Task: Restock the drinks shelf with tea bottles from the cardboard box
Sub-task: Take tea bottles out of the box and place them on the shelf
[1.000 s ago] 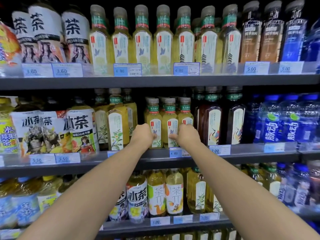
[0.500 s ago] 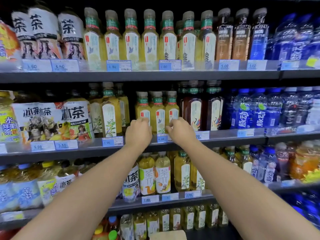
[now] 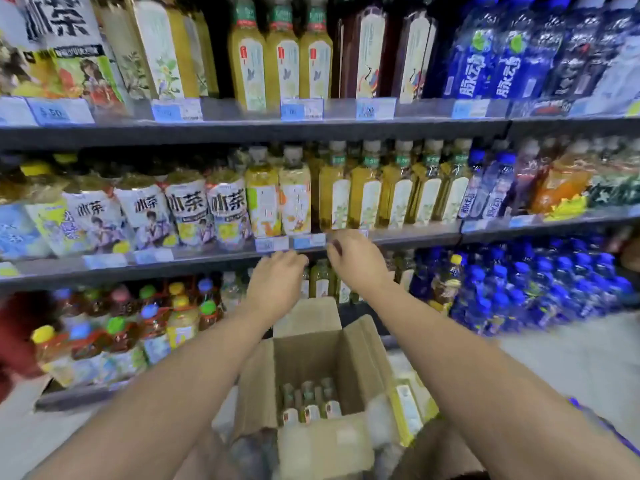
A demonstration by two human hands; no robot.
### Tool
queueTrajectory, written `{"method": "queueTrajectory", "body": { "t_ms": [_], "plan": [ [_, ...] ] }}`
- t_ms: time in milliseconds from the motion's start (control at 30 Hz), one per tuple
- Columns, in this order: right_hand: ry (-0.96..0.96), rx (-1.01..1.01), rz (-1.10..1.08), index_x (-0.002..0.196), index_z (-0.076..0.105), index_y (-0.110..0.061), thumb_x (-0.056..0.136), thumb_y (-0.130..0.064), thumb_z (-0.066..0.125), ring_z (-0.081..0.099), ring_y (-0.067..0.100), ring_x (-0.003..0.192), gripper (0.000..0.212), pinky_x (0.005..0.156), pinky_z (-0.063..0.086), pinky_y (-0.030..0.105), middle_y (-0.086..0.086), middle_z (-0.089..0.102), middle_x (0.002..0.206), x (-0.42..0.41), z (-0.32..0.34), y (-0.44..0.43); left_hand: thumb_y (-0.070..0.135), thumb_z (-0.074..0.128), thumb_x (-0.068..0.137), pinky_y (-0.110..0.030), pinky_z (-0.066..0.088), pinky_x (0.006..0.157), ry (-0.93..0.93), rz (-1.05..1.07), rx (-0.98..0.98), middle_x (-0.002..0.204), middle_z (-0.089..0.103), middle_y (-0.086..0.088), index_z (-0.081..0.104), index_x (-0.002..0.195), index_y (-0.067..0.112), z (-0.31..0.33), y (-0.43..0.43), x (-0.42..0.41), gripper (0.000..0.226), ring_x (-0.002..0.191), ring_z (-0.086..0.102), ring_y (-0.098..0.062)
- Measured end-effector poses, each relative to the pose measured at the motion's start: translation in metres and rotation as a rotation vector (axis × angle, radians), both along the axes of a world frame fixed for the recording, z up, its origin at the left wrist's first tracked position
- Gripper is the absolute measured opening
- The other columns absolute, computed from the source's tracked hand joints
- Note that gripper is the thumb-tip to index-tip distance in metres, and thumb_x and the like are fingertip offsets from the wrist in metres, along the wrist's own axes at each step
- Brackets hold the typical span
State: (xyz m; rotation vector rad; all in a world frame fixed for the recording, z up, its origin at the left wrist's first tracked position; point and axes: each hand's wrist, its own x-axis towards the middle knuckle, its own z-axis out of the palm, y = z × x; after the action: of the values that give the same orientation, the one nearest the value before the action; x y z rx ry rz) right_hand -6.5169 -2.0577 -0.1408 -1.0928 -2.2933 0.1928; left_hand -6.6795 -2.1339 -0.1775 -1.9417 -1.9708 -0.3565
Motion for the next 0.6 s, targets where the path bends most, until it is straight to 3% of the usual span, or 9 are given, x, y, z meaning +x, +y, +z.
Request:
{"method": "queueTrajectory", "body": {
  "t_ms": [67,200,333,500,600],
  "plan": [
    [-0.024,-0.095,0.012,0.089,0.064,-0.013,0.097,-0.025,0.051,0.063,0.029,0.079,0.019,0.061,0.045,0.035,0.006,0.064,0.091,0.004,-0.055,-0.012,0.011,0.065,0.081,-0.043,0.048,0.063,-0.032,0.011,-0.077,0.084,0.063,-0.008,0.063,0.092,0.016,-0.050,-0.014,0.000,0.012,0.081,0.062,-0.035],
    [-0.184,-0.290,0.029,0.092,0.061,-0.020,0.098,-0.027,0.047,0.062,0.026,0.079,0.016,0.062,0.044,0.036,0.000,0.063,0.091,0.004,-0.154,-0.031,0.021,0.056,0.088,-0.044,0.051,0.076,-0.107,0.052,-0.195,0.099,0.063,-0.008,0.065,0.104,0.017,-0.147,-0.035,-0.006,0.018,0.095,0.060,-0.034],
    [-0.271,-0.498,0.024,0.089,0.061,-0.018,0.095,-0.025,0.052,0.065,0.026,0.085,0.013,0.075,0.054,0.039,0.005,0.066,0.093,-0.004,-0.238,-0.040,0.030,0.049,0.093,-0.048,0.042,0.098,-0.141,0.125,-0.333,0.132,0.057,-0.007,0.062,0.124,0.018,-0.223,-0.050,-0.014,0.035,0.122,0.051,-0.031],
    [-0.507,-0.816,-0.008,0.114,0.064,-0.020,0.095,-0.024,0.052,0.062,0.029,0.103,0.023,0.091,0.053,0.045,0.009,0.064,0.115,-0.024,-0.310,-0.041,0.036,0.034,0.095,-0.050,0.021,0.119,-0.245,0.173,-0.387,0.165,0.022,-0.003,0.047,0.147,0.019,-0.269,-0.066,-0.022,0.056,0.153,0.015,-0.025],
    [-0.642,-0.967,-0.013,0.137,0.043,-0.033,0.091,-0.027,0.057,0.046,0.032,0.130,0.049,0.105,0.043,0.051,0.011,0.045,0.144,-0.039,-0.347,-0.039,0.039,0.020,0.095,-0.050,0.011,0.124,-0.277,0.192,-0.404,0.168,-0.003,0.002,0.033,0.155,0.025,-0.273,-0.067,-0.020,0.063,0.154,-0.007,-0.017]
  ]
}}
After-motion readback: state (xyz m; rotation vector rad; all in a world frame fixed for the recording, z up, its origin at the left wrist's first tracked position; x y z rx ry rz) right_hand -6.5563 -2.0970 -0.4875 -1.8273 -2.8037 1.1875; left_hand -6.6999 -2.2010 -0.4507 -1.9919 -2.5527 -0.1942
